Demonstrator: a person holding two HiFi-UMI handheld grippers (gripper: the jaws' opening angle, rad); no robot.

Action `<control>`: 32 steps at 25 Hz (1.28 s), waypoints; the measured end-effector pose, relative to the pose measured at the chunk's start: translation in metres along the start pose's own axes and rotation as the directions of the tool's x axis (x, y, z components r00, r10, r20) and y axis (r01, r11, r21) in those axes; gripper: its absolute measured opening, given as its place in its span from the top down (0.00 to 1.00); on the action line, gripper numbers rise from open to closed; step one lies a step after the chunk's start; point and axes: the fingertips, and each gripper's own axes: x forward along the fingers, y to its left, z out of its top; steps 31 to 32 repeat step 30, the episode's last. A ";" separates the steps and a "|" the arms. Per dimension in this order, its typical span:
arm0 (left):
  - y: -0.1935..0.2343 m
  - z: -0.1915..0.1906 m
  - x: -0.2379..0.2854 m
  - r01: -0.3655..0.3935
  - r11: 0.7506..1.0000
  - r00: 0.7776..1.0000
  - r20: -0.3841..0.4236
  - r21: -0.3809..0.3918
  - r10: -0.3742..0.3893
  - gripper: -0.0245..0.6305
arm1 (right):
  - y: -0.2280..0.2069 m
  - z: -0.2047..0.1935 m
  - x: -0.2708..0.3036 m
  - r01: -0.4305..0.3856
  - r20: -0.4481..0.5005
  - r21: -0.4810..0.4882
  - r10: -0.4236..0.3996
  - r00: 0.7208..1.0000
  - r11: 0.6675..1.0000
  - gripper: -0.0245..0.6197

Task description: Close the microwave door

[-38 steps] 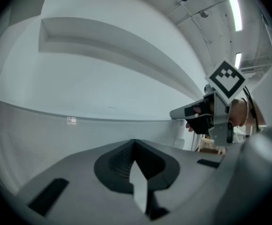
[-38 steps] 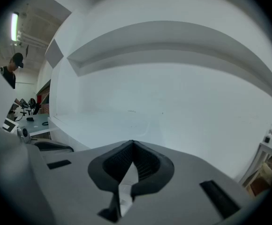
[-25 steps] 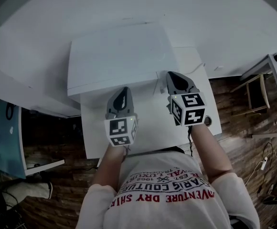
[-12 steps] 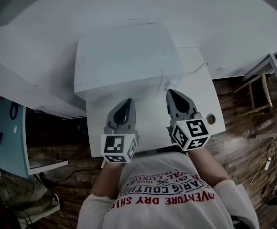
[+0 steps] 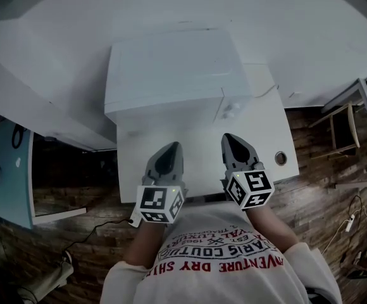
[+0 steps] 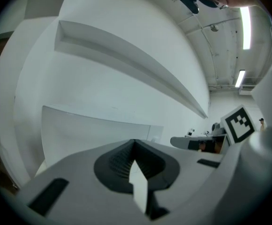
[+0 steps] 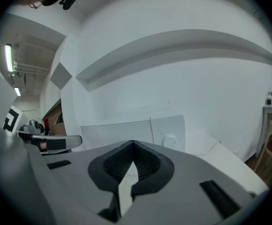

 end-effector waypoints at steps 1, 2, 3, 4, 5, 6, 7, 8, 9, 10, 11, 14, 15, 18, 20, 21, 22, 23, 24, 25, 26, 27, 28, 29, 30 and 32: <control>0.000 -0.001 -0.001 0.000 1.000 1.000 0.000 -0.005 0.000 0.97 | 0.002 0.001 -0.002 0.001 0.005 -0.008 -0.001 1.000 1.000 0.95; 0.001 -0.001 -0.001 0.000 1.000 1.000 0.001 -0.009 0.000 0.97 | 0.003 0.003 -0.004 0.002 0.013 -0.019 -0.002 1.000 1.000 0.95; 0.001 0.000 -0.001 0.000 1.000 1.000 0.004 -0.013 0.000 0.97 | 0.005 0.005 -0.006 0.002 0.021 -0.033 -0.001 1.000 0.999 0.95; 0.002 0.001 -0.001 0.000 1.000 1.000 0.008 -0.015 0.000 0.97 | 0.007 0.007 -0.007 0.001 0.027 -0.048 0.000 1.000 0.999 0.95; 0.002 0.003 -0.001 0.001 1.000 1.000 0.013 -0.016 -0.001 0.97 | 0.009 0.008 -0.008 -0.001 0.030 -0.065 0.003 1.000 0.998 0.95; 0.002 0.004 -0.001 0.004 1.000 1.000 0.018 -0.016 -0.003 0.97 | 0.011 0.009 -0.009 -0.002 0.031 -0.081 0.005 0.999 0.997 0.95; 0.000 0.005 -0.001 0.007 1.000 1.000 0.021 -0.014 -0.007 0.97 | 0.011 0.009 -0.011 -0.002 0.031 -0.092 0.005 0.999 0.996 0.95; -0.001 0.005 0.000 0.011 1.000 1.000 0.023 -0.011 -0.011 0.97 | 0.012 0.009 -0.012 -0.002 0.031 -0.099 0.005 1.000 0.995 0.95; -0.003 0.005 0.000 0.016 1.000 1.000 0.023 -0.008 -0.016 0.97 | 0.011 0.009 -0.013 -0.001 0.030 -0.101 0.004 1.000 0.995 0.95; -0.005 0.005 0.001 0.020 1.000 1.000 0.021 -0.004 -0.020 0.97 | 0.011 0.009 -0.014 0.000 0.028 -0.102 0.003 1.000 0.995 0.95; -0.007 0.005 0.001 0.025 1.000 0.999 0.020 0.000 -0.025 0.97 | 0.010 0.008 -0.015 0.000 0.025 -0.104 0.002 1.000 0.995 0.95; -0.011 0.005 0.002 0.036 0.999 0.999 0.017 0.009 -0.036 0.97 | 0.009 0.006 -0.016 0.001 0.014 -0.108 0.001 1.000 0.994 0.95; -0.012 0.004 0.002 0.039 0.999 0.999 0.015 0.013 -0.039 0.97 | 0.009 0.006 -0.016 0.000 0.015 -0.106 0.001 1.000 0.994 0.95; -0.015 0.002 0.002 0.046 0.999 0.999 0.008 0.022 -0.046 0.97 | 0.008 0.007 -0.018 -0.001 0.027 -0.101 0.004 1.000 0.995 0.95; -0.014 0.001 0.001 0.046 0.999 0.999 0.006 0.023 -0.046 0.97 | 0.009 0.007 -0.018 -0.002 0.029 -0.105 0.005 1.000 0.994 0.94; -0.014 0.000 0.000 0.045 0.999 0.999 0.004 0.022 -0.045 0.97 | 0.010 0.007 -0.018 -0.003 0.029 -0.106 0.006 1.000 0.994 0.95; -0.014 -0.001 0.000 0.043 0.999 0.999 0.002 0.020 -0.043 0.97 | 0.011 0.006 -0.019 -0.004 0.030 -0.104 0.007 1.000 0.995 0.95; -0.014 -0.002 -0.001 0.042 0.999 0.999 -0.002 0.018 -0.042 0.97 | 0.011 0.006 -0.019 -0.004 0.030 -0.102 0.008 1.000 0.995 0.95; -0.014 -0.003 -0.001 0.043 0.999 0.999 -0.006 0.015 -0.043 0.97 | 0.011 0.005 -0.020 -0.004 0.030 -0.101 0.007 1.000 0.995 0.95; -0.015 -0.005 -0.001 0.045 0.999 0.999 -0.009 0.014 -0.045 0.97 | 0.011 0.004 -0.020 -0.002 0.029 -0.103 0.005 1.000 0.995 0.95; -0.016 -0.006 -0.001 0.047 0.999 0.999 -0.012 0.014 -0.047 0.97 | 0.011 0.003 -0.021 0.000 0.027 -0.105 0.003 1.000 0.994 0.95; -0.017 -0.006 -0.001 0.049 0.999 0.999 -0.014 0.015 -0.049 0.97 | 0.011 0.003 -0.021 0.001 0.025 -0.107 0.002 1.000 0.994 0.95; -0.018 -0.006 -0.001 0.052 0.999 0.999 -0.016 0.017 -0.051 0.97 | 0.011 0.002 -0.021 0.001 0.024 -0.109 0.001 1.000 0.994 0.95; -0.019 -0.007 0.000 0.054 0.998 0.998 -0.018 0.019 -0.054 0.97 | 0.011 0.002 -0.020 0.001 0.023 -0.110 0.001 1.000 0.994 0.95; -0.019 -0.007 0.000 0.056 0.998 0.998 -0.020 0.021 -0.056 0.97 | 0.011 0.002 -0.020 0.002 0.021 -0.112 0.001 1.000 0.994 0.95; -0.019 -0.007 0.000 0.056 0.998 0.998 -0.020 0.021 -0.056 0.97 | 0.011 0.002 -0.020 0.002 0.021 -0.112 0.001 1.000 0.994 0.95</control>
